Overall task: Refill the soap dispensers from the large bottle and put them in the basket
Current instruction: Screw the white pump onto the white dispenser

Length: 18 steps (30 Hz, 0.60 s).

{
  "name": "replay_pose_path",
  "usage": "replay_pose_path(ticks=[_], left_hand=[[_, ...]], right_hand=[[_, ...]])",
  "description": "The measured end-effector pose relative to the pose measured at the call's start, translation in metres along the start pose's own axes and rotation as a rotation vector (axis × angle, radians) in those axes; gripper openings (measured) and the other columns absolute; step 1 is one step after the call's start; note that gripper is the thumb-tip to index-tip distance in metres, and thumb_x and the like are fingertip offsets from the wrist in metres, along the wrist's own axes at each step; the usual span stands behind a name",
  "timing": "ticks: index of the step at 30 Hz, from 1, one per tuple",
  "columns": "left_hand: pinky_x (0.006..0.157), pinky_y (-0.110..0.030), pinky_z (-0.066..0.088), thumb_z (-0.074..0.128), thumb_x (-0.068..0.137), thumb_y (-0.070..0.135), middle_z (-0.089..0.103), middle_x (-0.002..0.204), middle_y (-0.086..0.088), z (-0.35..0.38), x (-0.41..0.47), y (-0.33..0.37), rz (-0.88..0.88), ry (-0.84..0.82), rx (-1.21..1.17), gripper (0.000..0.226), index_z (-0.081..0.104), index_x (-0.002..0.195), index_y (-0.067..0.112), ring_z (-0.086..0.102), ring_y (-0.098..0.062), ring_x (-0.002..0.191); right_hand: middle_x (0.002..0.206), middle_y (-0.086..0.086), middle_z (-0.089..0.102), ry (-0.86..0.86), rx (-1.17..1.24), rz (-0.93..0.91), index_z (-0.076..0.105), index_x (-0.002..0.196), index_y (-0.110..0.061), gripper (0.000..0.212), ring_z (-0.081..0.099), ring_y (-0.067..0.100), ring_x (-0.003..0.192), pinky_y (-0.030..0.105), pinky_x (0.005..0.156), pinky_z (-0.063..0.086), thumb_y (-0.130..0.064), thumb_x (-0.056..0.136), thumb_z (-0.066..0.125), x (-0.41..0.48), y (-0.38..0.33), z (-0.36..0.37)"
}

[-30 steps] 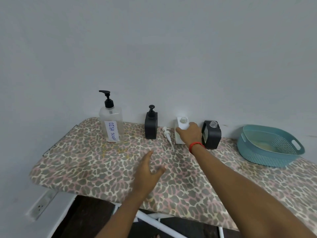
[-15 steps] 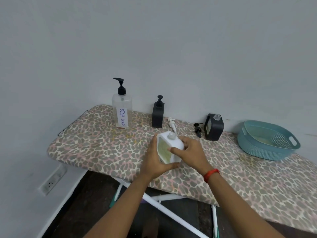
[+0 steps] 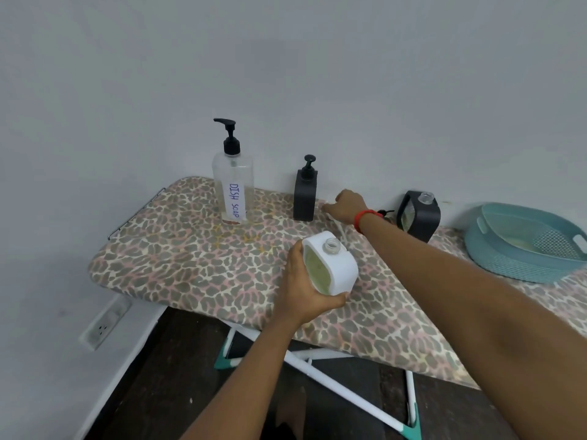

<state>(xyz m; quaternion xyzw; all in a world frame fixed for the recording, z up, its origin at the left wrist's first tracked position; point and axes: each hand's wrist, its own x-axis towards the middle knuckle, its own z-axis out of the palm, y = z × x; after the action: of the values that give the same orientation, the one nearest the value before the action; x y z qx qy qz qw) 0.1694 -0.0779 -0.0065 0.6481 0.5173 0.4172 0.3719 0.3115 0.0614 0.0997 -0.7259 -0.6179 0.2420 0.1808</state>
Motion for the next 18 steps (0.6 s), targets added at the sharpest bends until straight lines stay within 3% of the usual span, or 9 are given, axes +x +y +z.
replay_pose_path(ticks=[2, 7, 12, 15, 18], left_hand=[[0.108, -0.038, 0.046, 0.086, 0.047, 0.057, 0.042, 0.146, 0.007, 0.001, 0.001, -0.002, 0.005, -0.004, -0.010, 0.130, 0.020, 0.155, 0.026, 0.046, -0.015, 0.134], [0.104, -0.028, 0.043, 0.087, 0.046, 0.059, 0.042, 0.142, 0.012, 0.001, 0.002, 0.000, 0.009, -0.002, -0.045, 0.128, 0.022, 0.152, 0.028, 0.046, -0.009, 0.130], [0.107, -0.031, 0.044, 0.092, 0.044, 0.067, 0.047, 0.143, 0.011, -0.004, -0.003, 0.010, -0.021, 0.025, -0.077, 0.129, 0.029, 0.149, 0.028, 0.049, -0.010, 0.131], [0.111, -0.042, 0.046, 0.092, 0.043, 0.064, 0.048, 0.143, 0.007, -0.010, -0.010, 0.021, -0.049, 0.029, -0.044, 0.130, 0.031, 0.151, 0.023, 0.049, -0.013, 0.130], [0.109, -0.049, 0.047, 0.091, 0.042, 0.059, 0.048, 0.141, 0.005, -0.014, -0.024, 0.037, -0.046, 0.032, -0.025, 0.129, 0.032, 0.151, 0.022, 0.051, -0.017, 0.129]], right_hand=[[0.072, 0.004, 0.052, -0.024, -0.058, 0.023, 0.047, 0.071, -0.012, 0.039, 0.052, 0.021, 0.063, 0.028, 0.050, 0.036, -0.037, 0.093, 0.067, 0.020, 0.002, 0.015], [0.078, 0.005, 0.056, 0.052, -0.127, 0.060, 0.049, 0.076, -0.012, 0.030, 0.057, 0.027, 0.077, 0.031, 0.061, 0.042, -0.028, 0.089, 0.070, 0.032, 0.012, 0.024], [0.059, 0.009, 0.053, 0.137, 0.058, 0.016, 0.047, 0.061, -0.008, 0.038, 0.049, 0.020, 0.055, 0.026, 0.051, 0.042, -0.028, 0.078, 0.075, -0.003, 0.017, -0.011], [0.075, 0.014, 0.073, 0.283, 0.307, -0.143, 0.068, 0.078, -0.010, 0.017, 0.071, 0.025, 0.072, 0.040, 0.078, 0.060, -0.023, 0.076, 0.079, -0.049, 0.012, -0.054], [0.090, 0.005, 0.075, 0.380, 0.526, -0.318, 0.073, 0.100, -0.011, 0.021, 0.075, 0.023, 0.083, 0.036, 0.079, 0.063, -0.018, 0.082, 0.081, -0.112, -0.006, -0.100]])
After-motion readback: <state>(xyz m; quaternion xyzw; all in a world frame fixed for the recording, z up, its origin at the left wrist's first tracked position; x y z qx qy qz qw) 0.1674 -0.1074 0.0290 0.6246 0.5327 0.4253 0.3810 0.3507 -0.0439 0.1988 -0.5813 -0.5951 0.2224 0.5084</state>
